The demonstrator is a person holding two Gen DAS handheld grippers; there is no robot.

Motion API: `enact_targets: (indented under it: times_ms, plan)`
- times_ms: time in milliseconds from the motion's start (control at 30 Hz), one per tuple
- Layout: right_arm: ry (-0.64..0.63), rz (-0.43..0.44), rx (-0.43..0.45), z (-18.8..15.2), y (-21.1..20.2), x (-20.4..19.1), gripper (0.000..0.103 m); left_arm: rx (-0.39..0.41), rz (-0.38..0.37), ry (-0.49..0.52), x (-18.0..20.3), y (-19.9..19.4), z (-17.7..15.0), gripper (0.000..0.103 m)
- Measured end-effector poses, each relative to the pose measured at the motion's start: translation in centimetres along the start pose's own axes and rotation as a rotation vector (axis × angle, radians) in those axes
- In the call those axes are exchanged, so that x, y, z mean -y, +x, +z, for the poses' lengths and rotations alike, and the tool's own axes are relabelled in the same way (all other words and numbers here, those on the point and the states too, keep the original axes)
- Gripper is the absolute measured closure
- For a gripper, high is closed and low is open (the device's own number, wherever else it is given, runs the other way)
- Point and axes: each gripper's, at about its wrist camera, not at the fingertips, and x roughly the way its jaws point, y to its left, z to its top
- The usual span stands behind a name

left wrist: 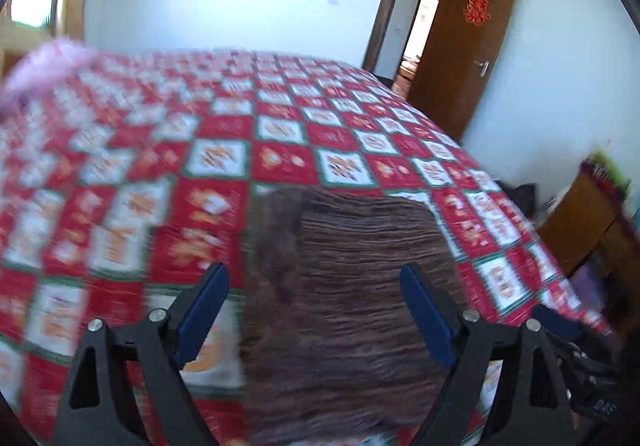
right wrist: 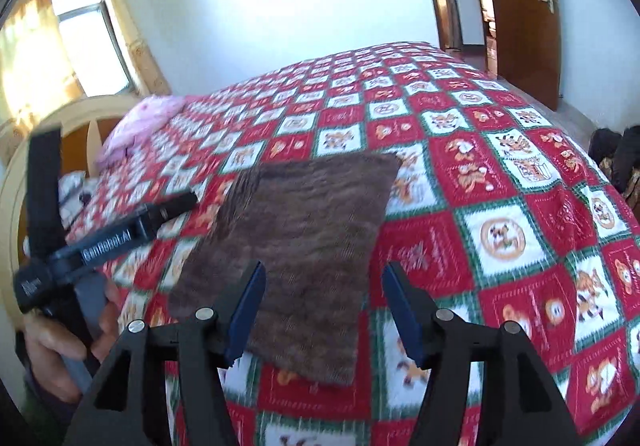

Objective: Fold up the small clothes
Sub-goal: 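Grasp the folded sweater edge with both grippers and lift it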

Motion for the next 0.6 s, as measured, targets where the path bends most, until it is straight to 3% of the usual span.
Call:
enact_targets:
  times_ms: [67,167,333,500,600]
  plan:
    - [0.075,0.022,-0.003,0.9,1.3,1.5,0.035,-0.043,-0.059,-0.093,-1.4,2.1,0.2,0.013]
    - [0.145,0.021,-0.021,1.9,3.7,3.5,0.035,-0.109,-0.087,-0.19,-2.8,4.8,0.1,0.013]
    - [0.265,0.065,-0.057,2.3,8.3,5.8,0.035,-0.185,-0.093,-0.256,-4.2,7.9,-1.3,0.016]
    - [0.265,0.143,-0.092,2.0,12.1,5.7,0.035,-0.159,-0.101,-0.168,-3.3,7.7,-2.1,0.016]
    - [0.248,0.175,-0.093,1.6,13.5,4.7,0.035,-0.145,-0.164,-0.214,-4.1,7.2,-2.6,0.019]
